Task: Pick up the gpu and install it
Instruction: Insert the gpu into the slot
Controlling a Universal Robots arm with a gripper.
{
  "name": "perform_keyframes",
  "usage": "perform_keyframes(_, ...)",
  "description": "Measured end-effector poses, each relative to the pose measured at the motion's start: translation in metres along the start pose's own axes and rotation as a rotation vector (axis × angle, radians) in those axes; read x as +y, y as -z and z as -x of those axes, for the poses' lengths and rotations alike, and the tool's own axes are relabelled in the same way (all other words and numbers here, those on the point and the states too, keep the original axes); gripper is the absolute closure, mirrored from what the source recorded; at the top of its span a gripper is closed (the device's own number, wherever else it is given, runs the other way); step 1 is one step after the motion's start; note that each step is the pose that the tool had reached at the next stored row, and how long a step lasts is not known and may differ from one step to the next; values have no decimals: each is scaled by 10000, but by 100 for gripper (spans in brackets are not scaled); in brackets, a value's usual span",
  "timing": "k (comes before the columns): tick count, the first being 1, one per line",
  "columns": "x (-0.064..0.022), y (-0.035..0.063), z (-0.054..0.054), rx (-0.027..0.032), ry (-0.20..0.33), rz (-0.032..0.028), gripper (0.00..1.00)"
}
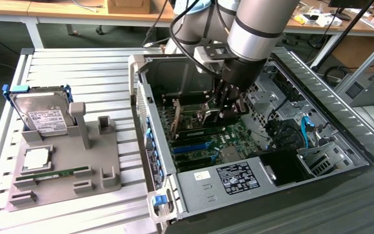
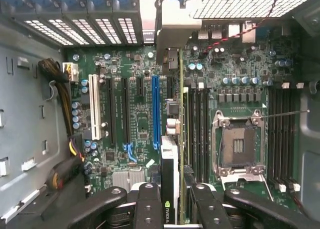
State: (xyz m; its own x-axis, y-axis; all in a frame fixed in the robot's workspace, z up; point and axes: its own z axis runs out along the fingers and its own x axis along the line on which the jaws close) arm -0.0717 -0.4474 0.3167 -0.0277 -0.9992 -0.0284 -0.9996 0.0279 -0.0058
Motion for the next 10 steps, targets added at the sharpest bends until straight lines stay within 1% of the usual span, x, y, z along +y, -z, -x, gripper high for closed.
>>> perform_keyframes(5,36,-65,-3,0,0,0,73)
perform_keyframes(8,37,-65,-3,1,1,0,73)
perform_keyframes(9,38,-65,-6,-4,0,2,73)
perform_keyframes(10,38,-65,-16,-28,-1,1,73)
